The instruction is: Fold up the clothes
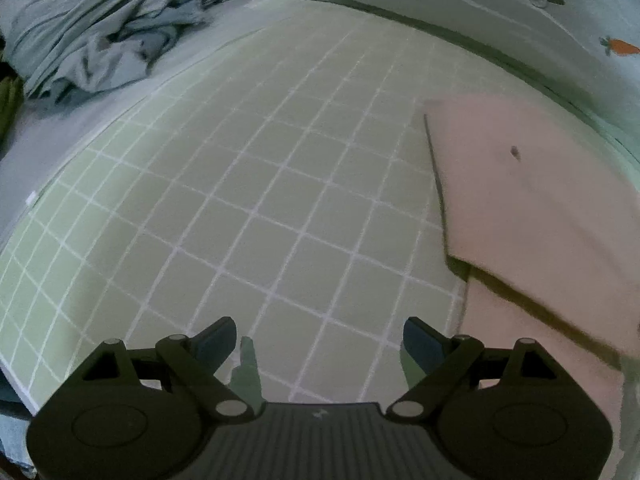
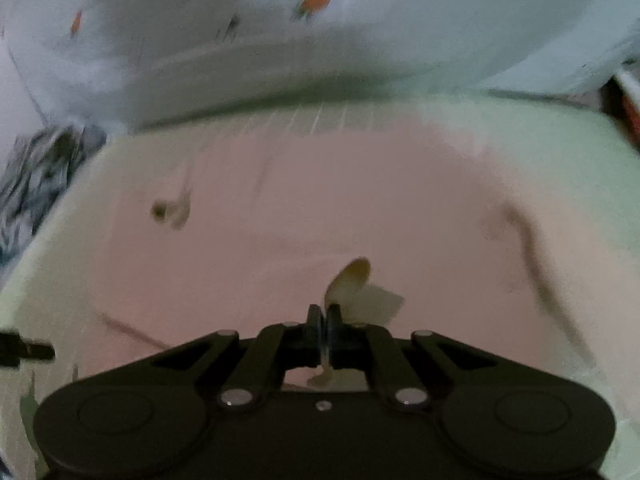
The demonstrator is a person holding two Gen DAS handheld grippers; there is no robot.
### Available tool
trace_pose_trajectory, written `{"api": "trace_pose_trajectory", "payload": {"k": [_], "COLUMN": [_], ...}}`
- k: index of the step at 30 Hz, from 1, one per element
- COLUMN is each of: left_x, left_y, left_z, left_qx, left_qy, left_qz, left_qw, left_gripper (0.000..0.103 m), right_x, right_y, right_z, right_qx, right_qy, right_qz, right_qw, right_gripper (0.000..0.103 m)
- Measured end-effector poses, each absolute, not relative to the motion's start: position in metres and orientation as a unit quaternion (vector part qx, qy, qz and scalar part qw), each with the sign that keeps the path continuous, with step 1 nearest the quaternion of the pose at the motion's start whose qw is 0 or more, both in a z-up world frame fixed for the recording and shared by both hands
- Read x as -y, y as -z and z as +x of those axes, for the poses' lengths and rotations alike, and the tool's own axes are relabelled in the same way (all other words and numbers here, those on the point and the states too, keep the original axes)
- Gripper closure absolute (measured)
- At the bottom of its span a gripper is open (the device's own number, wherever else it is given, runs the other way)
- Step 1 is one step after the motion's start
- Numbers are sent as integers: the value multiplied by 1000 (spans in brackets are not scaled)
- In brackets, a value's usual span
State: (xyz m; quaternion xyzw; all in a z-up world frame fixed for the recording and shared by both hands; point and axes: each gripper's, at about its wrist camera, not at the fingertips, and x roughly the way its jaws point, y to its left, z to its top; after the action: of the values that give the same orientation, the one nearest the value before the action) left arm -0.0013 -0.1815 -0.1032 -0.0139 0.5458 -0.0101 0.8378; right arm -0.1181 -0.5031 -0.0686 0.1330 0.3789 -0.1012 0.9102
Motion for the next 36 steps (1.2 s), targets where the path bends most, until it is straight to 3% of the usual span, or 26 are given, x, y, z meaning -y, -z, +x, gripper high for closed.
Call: {"api": "trace_pose_trajectory", "payload": {"k": [7, 19, 20, 21, 22, 23, 24, 25, 26, 36], "left_x": [202, 214, 213, 213, 212, 211, 209, 207, 205, 189], "left_y": [106, 101, 100, 99, 97, 95, 94, 92, 90, 71], "left_z": [-2, -15, -17, -19, -23, -26, -28, -31, -34, -87], "left_qx": [-548, -544, -544, -543, -541, -539, -537, -535, -532, -505], "left_qy": [18, -5, -8, -11, -13, -15, -17, -18, -19, -26], "left_qz": [-6, -8, -8, -9, -10, -10, -11, -13, -14, -20], "left_qw": [836, 839, 839, 840, 841, 842, 843, 845, 846, 862], "left_gripper": [12, 12, 12, 12, 12, 12, 12, 12, 12, 12], "right_x": [590, 708, 705, 699, 693, 685, 677, 668, 660, 584], "right_y": [42, 42, 43, 45, 46, 47, 47, 48, 48, 59], "right_z": [-122, -156, -155, -154, -153, -154, -155, -156, -157, -175], "right_qx": [-325, -313, -318, -323, -324, -320, -315, -308, -302, -302], "right_qy": [204, 358, 362, 363, 364, 363, 360, 354, 349, 260], "right_qz": [163, 137, 130, 118, 109, 102, 100, 102, 105, 138], "right_qw": [909, 869, 867, 866, 867, 869, 872, 877, 881, 907], "right_gripper": [100, 96, 88, 66, 53, 31, 18, 13, 2, 0]}}
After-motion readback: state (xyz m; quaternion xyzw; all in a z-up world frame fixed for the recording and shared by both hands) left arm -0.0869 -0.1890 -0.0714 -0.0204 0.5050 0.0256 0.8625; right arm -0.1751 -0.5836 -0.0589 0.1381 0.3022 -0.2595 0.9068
